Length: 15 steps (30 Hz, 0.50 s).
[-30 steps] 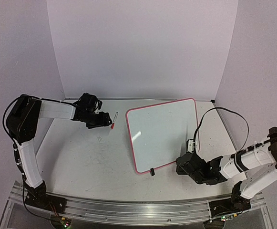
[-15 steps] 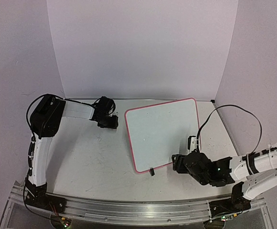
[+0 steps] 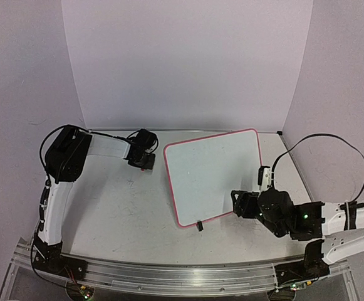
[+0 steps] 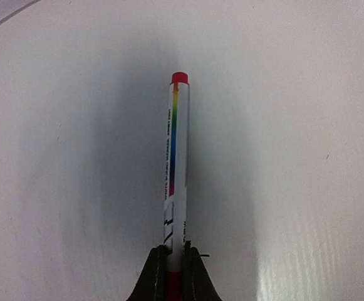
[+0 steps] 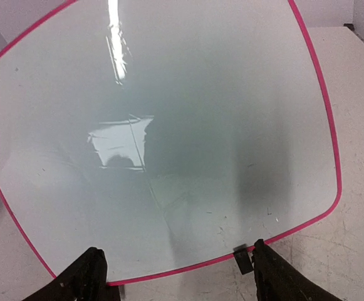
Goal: Write a sentence on the whiteboard
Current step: Pick up the whiteboard marker from the center of the board.
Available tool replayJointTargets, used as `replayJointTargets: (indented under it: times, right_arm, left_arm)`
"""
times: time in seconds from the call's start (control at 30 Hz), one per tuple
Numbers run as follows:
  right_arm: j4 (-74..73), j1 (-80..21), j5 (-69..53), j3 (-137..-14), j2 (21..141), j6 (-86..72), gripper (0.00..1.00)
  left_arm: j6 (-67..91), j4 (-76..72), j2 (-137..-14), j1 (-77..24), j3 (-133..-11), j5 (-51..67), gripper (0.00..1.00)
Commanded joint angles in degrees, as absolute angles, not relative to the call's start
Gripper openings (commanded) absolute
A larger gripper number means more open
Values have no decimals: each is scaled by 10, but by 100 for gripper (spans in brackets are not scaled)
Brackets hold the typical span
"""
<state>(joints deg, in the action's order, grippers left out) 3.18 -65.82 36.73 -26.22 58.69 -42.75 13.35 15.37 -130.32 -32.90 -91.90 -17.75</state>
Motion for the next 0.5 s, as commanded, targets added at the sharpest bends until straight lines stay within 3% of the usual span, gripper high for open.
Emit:
replayJointTargets:
  times: [0.0,0.3,0.47]
  right_arm:
    - [19,-659,400,-309,539,-370,94]
    - [-44,-659,427,-401,579,-283,98]
    - [-96,-659,480,-427,592,-413,98]
  left_arm:
    - [146,192,-1202,-327,-836,-224,0]
    - [209,184,-921,-327,-641,-166,0]
    - [202,178,-746,-328,-568,-64,0]
